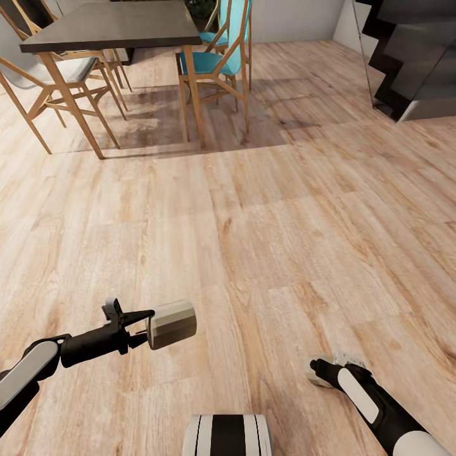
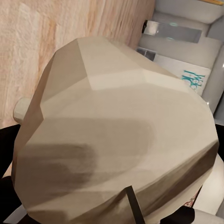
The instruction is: Place each of the two pumpkins and all three candles from the living room inside a cabinet in the living room (use any cabinet), then make sure every cabinet is closed, and position the cauldron so it is next to a table in the living room.
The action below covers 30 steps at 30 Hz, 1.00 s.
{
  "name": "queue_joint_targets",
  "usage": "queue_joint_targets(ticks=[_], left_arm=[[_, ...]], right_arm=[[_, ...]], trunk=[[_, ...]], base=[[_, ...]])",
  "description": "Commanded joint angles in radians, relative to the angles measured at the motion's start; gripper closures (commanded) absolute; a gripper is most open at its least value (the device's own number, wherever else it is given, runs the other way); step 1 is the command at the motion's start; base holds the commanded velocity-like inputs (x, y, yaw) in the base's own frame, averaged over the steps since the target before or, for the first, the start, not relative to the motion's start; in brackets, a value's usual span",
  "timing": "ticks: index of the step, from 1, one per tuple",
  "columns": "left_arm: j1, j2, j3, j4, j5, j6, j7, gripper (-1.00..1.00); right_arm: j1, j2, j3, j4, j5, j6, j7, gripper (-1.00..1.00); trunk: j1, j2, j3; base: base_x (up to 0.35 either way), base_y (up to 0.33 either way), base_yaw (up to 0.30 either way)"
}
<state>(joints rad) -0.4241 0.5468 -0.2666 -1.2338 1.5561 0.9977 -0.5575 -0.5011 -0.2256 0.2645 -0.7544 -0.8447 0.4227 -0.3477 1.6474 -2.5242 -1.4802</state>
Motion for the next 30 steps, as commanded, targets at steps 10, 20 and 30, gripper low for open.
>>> queue_joint_targets(ticks=[10,20,30], left_arm=[[-0.001,0.001,-0.001,0.009,-0.004,0.001,-0.005,1.00],[-0.003,-0.002,0.036,0.152,-0.169,-0.009,0.004,1.00],[-0.004,-0.012,0.208,0.188,-0.329,-0.012,0.304,1.00]], right_arm=[[-0.001,-0.001,0.006,-0.002,-0.010,0.001,-0.010,1.00],[-0.001,-0.001,0.006,-0.003,-0.008,0.001,-0.006,1.00],[-0.001,-0.002,0.008,-0.013,-0.009,0.010,0.006,1.00]], trunk=[[-0.002,0.001,0.015],[-0.006,0.003,0.053],[-0.011,0.005,0.088]], base=[[0.000,0.000,0.000],[0.000,0.000,0.000],[0.000,0.000,0.000]])
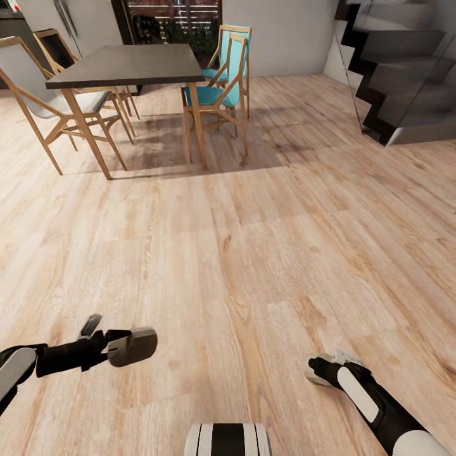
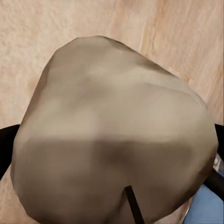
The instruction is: Place each of the two pumpkins and all three candles from the living room inside a cabinet in the living room (use any cabinet), then make sure every cabinet is closed, and position the cauldron so it is next to a table in the living room.
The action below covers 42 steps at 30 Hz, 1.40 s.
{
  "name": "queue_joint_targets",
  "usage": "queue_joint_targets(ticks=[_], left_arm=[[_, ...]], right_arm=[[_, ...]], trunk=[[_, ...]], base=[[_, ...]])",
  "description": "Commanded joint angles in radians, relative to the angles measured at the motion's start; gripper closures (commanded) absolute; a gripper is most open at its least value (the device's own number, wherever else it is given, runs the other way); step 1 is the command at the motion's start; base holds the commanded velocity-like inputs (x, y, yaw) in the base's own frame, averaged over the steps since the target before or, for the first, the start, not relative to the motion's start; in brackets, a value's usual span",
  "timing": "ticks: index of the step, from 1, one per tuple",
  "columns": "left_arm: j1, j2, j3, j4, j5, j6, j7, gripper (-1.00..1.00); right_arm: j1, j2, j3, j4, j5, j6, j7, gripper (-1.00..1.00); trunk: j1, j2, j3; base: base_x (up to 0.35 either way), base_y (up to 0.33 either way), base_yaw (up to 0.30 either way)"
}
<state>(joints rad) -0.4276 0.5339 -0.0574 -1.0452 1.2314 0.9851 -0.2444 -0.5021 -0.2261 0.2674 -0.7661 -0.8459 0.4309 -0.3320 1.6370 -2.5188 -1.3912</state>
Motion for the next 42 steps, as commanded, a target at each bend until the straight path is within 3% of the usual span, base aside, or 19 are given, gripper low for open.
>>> queue_joint_targets(ticks=[1,15,42], left_arm=[[0.000,0.002,0.003,-0.001,-0.006,0.000,-0.003,1.00],[0.000,0.003,-0.001,0.013,-0.006,0.000,-0.019,1.00],[0.000,0.003,-0.001,0.013,-0.005,0.000,-0.021,1.00]], right_arm=[[-0.001,-0.001,0.006,0.000,-0.008,0.002,-0.008,1.00],[-0.001,-0.001,0.006,0.003,-0.008,-0.001,-0.008,1.00],[-0.001,-0.001,0.006,0.003,-0.007,-0.001,-0.008,1.00]], trunk=[[0.000,0.000,-0.001],[0.000,0.000,-0.001],[-0.012,0.006,0.104]], base=[[0.000,0.000,0.000],[0.000,0.000,0.000],[0.000,0.000,0.000]])
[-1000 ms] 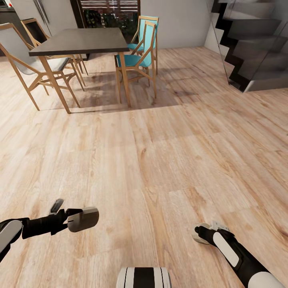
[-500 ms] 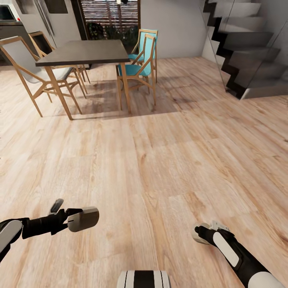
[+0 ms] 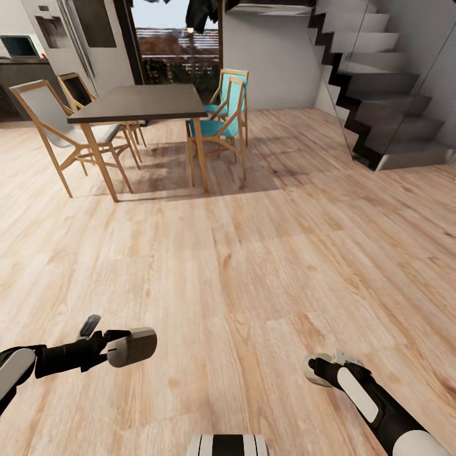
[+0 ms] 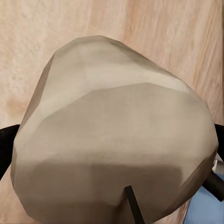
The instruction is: Place each of the two pumpkins and all three candles from the living room inside a cabinet in the living room (use any cabinet), then make sure every cabinet is closed, and position the cauldron so it is next to a table in the living room.
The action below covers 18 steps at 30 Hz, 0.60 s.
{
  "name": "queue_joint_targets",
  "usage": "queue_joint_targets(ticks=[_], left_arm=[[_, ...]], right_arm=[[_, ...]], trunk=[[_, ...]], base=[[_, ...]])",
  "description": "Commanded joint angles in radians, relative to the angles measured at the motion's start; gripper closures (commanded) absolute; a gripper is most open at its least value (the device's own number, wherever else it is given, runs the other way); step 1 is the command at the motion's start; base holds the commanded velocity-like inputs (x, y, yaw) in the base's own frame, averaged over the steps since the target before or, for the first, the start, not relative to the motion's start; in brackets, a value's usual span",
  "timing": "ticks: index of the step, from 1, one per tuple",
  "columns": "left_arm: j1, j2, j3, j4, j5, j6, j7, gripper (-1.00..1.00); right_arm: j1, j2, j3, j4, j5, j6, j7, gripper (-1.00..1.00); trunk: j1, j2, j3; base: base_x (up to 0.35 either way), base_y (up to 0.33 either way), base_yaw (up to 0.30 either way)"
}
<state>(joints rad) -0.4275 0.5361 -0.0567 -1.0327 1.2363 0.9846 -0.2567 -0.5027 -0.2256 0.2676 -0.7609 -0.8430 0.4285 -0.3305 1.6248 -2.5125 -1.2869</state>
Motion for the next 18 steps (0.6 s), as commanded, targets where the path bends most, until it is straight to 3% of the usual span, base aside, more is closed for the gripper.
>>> queue_joint_targets(ticks=[1,18], left_arm=[[-0.001,0.001,-0.002,0.000,-0.010,0.000,-0.009,1.00],[-0.001,0.001,-0.002,0.000,-0.010,0.000,-0.009,1.00]], right_arm=[[0.000,-0.001,0.006,-0.002,-0.010,0.001,-0.009,1.00],[0.000,-0.001,0.005,-0.003,-0.010,0.001,-0.010,1.00]], trunk=[[-0.001,0.000,0.003],[-0.008,0.004,0.069]], base=[[0.000,0.000,0.000],[0.000,0.000,0.000]])
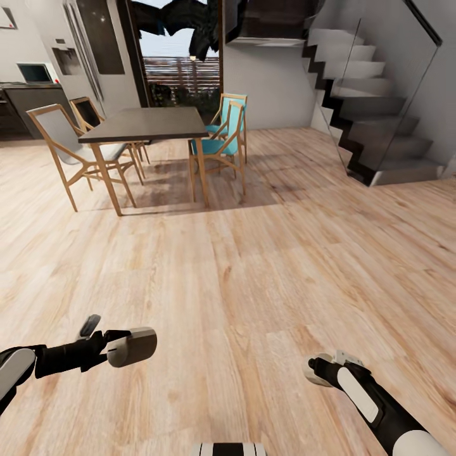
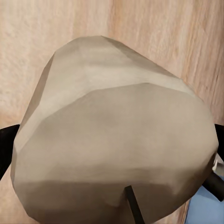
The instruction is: Place each of the two pumpkins and all three candles from the living room inside a cabinet in the living room (use any cabinet), then make sure every cabinet is closed, and position the cauldron so it is next to a table in the living room.
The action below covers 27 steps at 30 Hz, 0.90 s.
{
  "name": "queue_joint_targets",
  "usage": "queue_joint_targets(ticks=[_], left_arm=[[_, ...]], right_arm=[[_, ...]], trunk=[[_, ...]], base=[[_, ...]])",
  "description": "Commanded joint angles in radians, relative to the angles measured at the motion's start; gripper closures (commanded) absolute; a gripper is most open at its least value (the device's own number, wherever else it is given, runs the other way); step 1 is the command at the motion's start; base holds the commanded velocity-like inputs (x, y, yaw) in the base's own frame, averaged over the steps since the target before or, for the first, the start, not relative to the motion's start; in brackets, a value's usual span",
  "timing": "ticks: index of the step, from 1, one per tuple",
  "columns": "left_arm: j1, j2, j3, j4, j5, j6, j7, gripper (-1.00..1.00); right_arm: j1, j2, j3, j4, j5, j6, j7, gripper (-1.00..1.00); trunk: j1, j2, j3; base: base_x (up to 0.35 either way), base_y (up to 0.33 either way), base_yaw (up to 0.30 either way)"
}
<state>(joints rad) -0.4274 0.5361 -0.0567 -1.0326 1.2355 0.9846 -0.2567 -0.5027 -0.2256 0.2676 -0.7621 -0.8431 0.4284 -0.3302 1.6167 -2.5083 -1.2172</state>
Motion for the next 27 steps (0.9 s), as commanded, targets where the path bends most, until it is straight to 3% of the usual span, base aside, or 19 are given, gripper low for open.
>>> queue_joint_targets(ticks=[1,6,12,27], left_arm=[[-0.001,0.001,-0.002,0.000,-0.009,0.000,-0.009,1.00],[-0.001,0.001,-0.002,0.000,-0.008,0.000,-0.009,1.00],[-0.001,0.001,0.005,0.000,-0.010,0.000,-0.009,1.00],[-0.001,0.001,0.009,-0.001,-0.011,0.000,-0.008,1.00]], right_arm=[[0.000,-0.001,0.005,-0.002,-0.010,0.001,-0.010,1.00],[0.000,-0.001,0.005,-0.002,-0.010,0.001,-0.010,1.00],[-0.001,-0.001,0.005,-0.002,-0.010,0.001,-0.010,1.00],[0.000,-0.001,0.006,-0.002,-0.010,-0.002,-0.009,1.00]], trunk=[[-0.001,0.000,0.003],[-0.003,0.001,0.022],[-0.003,0.001,0.022],[-0.003,0.001,0.022]], base=[[0.000,0.000,0.000],[0.000,0.000,0.000],[0.019,0.000,0.000],[0.308,0.000,0.000]])
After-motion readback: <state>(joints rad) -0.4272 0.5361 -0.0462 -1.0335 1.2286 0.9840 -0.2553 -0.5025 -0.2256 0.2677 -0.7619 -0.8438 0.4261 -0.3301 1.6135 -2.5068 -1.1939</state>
